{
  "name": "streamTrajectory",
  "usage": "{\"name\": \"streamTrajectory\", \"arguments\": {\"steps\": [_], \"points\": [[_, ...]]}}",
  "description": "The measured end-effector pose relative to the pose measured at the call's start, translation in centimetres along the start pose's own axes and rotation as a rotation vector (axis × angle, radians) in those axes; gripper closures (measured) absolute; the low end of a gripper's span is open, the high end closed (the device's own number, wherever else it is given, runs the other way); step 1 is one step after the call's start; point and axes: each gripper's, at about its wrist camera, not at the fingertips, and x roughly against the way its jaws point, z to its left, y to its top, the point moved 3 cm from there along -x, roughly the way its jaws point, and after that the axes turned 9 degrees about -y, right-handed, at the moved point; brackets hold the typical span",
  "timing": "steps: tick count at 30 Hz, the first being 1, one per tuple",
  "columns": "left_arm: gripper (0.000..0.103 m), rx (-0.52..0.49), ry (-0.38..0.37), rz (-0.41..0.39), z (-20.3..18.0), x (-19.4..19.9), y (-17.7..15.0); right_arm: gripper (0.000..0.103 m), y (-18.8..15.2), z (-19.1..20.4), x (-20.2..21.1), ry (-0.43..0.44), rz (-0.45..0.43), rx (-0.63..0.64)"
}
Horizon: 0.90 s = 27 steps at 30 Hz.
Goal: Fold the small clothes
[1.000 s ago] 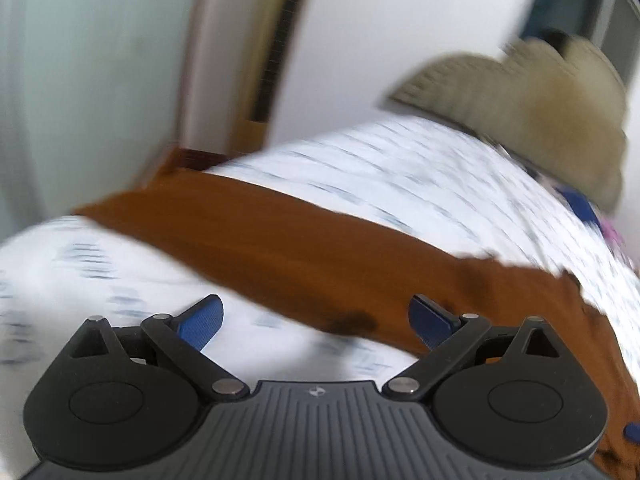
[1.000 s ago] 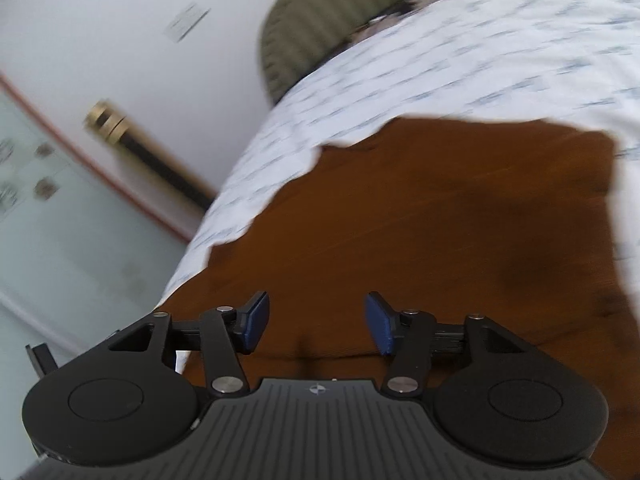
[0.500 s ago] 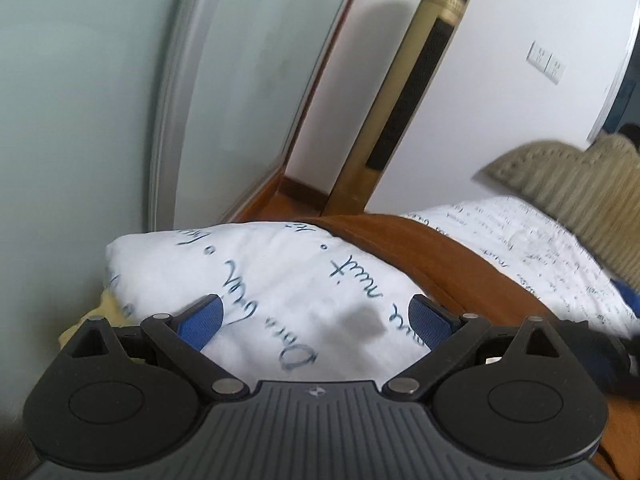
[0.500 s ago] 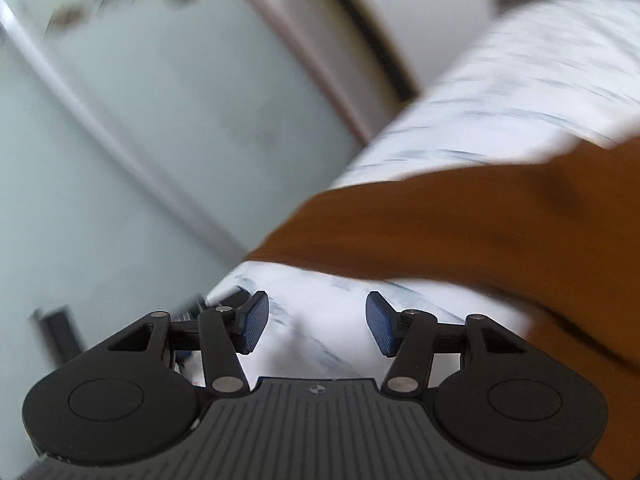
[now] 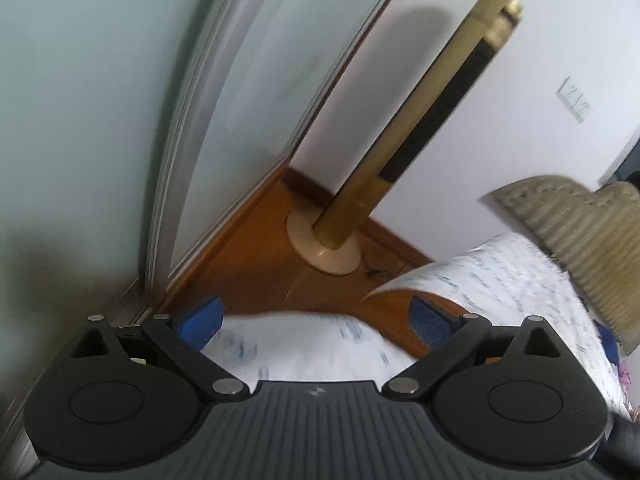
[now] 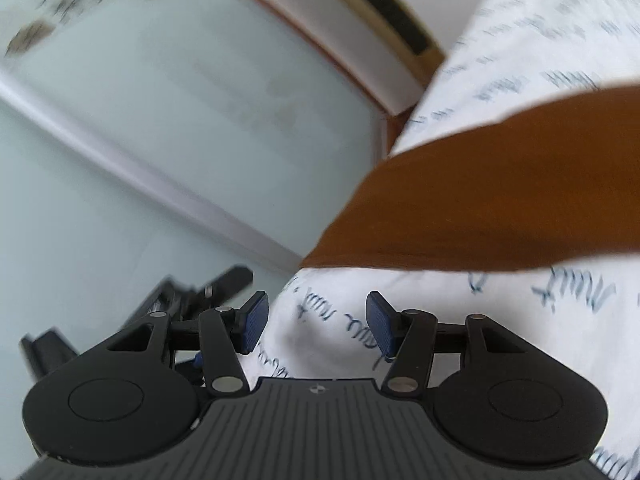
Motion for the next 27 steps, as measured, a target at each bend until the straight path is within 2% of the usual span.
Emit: {"name": "streamTrajectory", "arguments": {"steps": [2,5,8,14,18,21,23,25,26,27], "points": [[0.003,0.061,0.009,0.064,0.9,-2.0,0.9,0.047,-0.2,-1.3,-0.2,-0.014,-0.026,-0.107],[0.003,0.131,-0.015,0.150,2.3,-4.5,1.4,0.048,-0.5,-3.4,-0.6,0.013,-0.054,-0.291],[0.003,0.236,-0.093,0.225,3.5,-6.2,1.2,0.048,-0.5,-4.3,-0.6,0.032,-0.123,-0.376],[0.004,0.411,-0.200,0.281,5.2,-9.0,1.2,0.048,-0.4,-4.0,-1.1,0.047,-0.155,-0.368],[0.005,0.436,-0.247,0.330,4.7,-11.0,0.9,0.047,0.3,-4.4,-1.9,0.069,-0.168,-0.341],[0.026,0.466,-0.297,0.349,4.4,-12.5,0.8,0.051,1.4,-5.0,-2.8,0.081,-0.177,-0.309],[0.050,0.469,-0.330,0.351,4.4,-12.8,1.0,0.063,1.6,-5.1,-2.8,0.076,-0.181,-0.295],[0.062,0.477,-0.345,0.342,4.6,-12.9,1.2,0.073,1.0,-5.4,-2.4,0.071,-0.177,-0.295],[0.069,0.480,-0.357,0.332,4.7,-12.7,1.3,0.077,1.1,-5.4,-2.5,0.068,-0.177,-0.297],[0.071,0.483,-0.374,0.327,4.8,-12.5,1.4,0.078,1.3,-5.6,-2.7,0.068,-0.175,-0.301]]}}
